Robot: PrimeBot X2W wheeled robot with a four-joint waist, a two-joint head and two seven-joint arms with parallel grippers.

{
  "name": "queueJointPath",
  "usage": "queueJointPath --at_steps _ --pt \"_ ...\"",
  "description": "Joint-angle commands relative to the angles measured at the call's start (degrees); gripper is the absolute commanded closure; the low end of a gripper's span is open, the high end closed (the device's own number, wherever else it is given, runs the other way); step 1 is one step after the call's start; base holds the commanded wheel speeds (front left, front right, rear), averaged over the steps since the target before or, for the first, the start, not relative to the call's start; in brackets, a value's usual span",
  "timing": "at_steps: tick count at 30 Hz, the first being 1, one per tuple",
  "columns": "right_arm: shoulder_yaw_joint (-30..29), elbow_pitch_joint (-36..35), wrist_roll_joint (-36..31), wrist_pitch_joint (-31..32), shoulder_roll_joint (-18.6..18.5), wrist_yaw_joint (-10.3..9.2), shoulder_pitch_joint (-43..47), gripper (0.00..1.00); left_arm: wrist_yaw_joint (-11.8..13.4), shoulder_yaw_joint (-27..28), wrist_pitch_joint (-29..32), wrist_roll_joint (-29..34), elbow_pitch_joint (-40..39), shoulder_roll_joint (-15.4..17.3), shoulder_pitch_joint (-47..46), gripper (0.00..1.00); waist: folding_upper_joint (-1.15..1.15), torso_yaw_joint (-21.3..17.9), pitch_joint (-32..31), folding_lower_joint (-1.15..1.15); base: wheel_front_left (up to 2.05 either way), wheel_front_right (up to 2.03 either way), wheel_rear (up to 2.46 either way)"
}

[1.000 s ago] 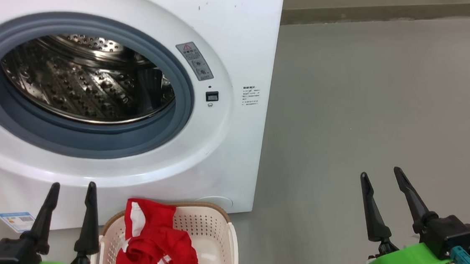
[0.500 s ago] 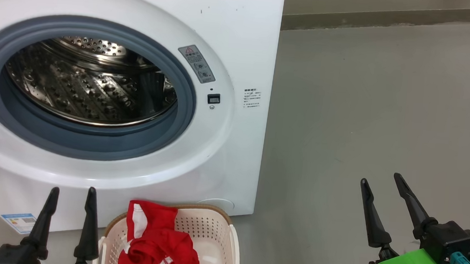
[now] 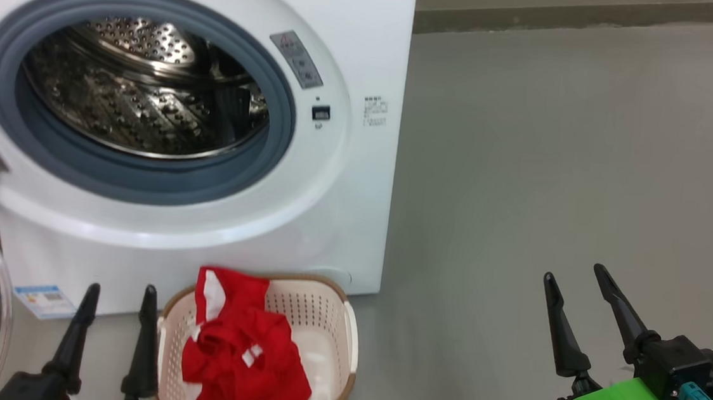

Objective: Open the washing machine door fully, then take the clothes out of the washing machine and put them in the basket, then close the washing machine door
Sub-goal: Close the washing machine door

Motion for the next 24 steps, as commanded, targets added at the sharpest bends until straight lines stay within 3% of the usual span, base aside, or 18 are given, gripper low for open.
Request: queueJointPath --at_steps 1,6,11,24 --pt "1.43 -1.15 0.30 -0.37 -0.49 0.26 -0.75 0.00 -0.33 1.53 -0.50 0.62 -1.70 0.89 -0.07 0.00 0.00 -0.01 0.03 0.00 -2.13 2.13 0.00" --pt "1.52 -1.09 0.65 -0.37 -0.53 0.26 -0.65 0.00 -0.90 1.27 -0.50 -0.50 -2.39 0.89 -0.20 0.00 0.00 0.09 0.18 0.00 -1.77 1.77 0.00" --pt "1.42 -1.16 0.54 -0.37 -0.63 0.26 -0.84 0.00 0.23 1.19 -0.50 0.14 -1.82 0.89 -0.10 0.00 0.00 0.20 0.35 0.00 -1.09 1.09 0.00" --pt "1.41 -1.07 0.34 -0.37 -0.58 0.26 -0.85 0.00 1.66 0.77 -0.50 -0.91 -1.18 0.74 -0.22 0.00 0.00 1.83 0.20 0.00 -0.16 0.16 0.00"
